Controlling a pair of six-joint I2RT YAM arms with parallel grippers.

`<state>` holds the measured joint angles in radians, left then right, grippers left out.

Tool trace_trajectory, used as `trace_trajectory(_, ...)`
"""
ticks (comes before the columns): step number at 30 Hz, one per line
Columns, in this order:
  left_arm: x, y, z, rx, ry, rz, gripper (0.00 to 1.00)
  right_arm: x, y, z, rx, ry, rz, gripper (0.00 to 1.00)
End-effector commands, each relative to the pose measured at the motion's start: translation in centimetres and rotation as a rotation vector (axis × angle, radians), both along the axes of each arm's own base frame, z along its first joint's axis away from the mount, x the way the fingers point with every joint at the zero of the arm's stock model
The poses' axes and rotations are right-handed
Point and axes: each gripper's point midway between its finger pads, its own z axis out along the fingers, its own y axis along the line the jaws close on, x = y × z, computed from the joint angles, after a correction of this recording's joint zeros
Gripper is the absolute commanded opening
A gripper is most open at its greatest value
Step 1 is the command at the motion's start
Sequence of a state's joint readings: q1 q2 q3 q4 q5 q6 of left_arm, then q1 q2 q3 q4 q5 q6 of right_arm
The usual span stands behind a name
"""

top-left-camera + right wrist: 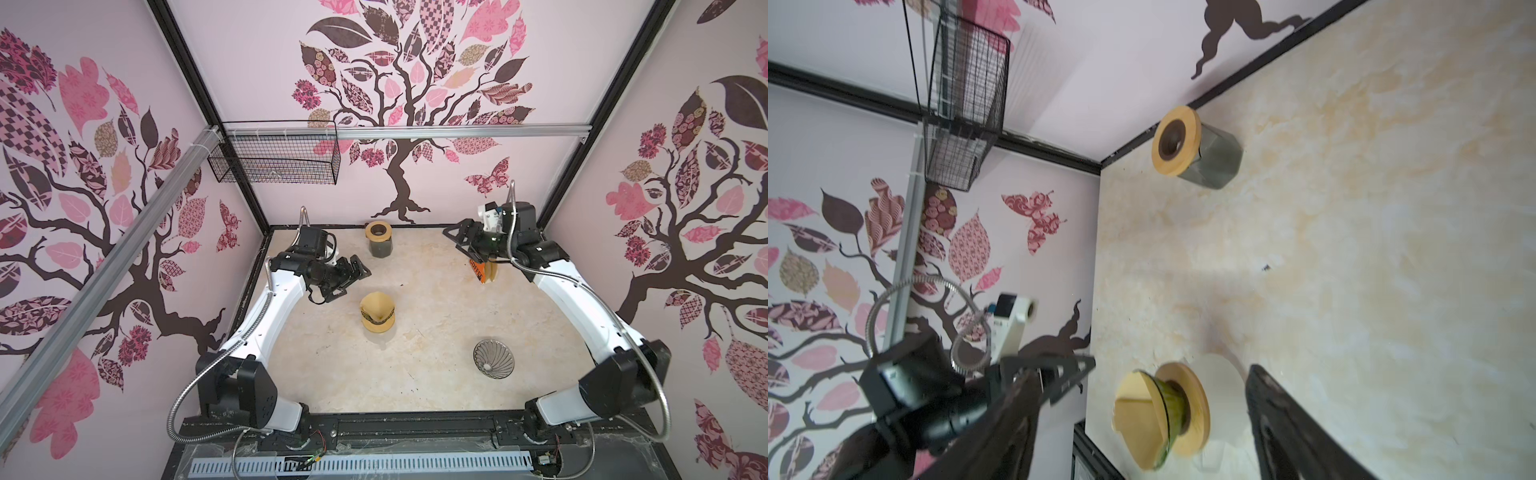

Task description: Place the coffee filter in the dripper

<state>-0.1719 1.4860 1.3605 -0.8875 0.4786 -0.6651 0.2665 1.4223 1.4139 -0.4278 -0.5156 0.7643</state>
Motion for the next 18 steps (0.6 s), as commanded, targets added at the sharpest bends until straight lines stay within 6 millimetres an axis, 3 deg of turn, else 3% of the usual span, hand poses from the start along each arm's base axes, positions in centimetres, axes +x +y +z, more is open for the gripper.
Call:
trace_trajectory(1, 4.7, 0.7, 1.9, -0.101, -0.073, 0.131, 0.98, -4.5, -0.8, -0.6, -0.058, 0.037, 0.054, 0.83)
trace_trajectory(8, 11.9, 4.2, -2.0, -0.163, -0.016, 0.269, 0.98, -8.0, -1.1, -1.2, -0.118, 0.018, 0.076, 0.94)
trace_trajectory(12, 16.9, 6.3, -4.3, -0.218, -0.029, 0.32, 0.98, -7.4, -2.0, -1.1, -0.194, -0.012, 0.055, 1.0)
trace_trajectory(18, 23.5, 6.1, -6.4, -0.292, -0.064, 0.313, 0.98, -7.1, -3.3, 0.0, -0.296, -0.022, 0.025, 1.0)
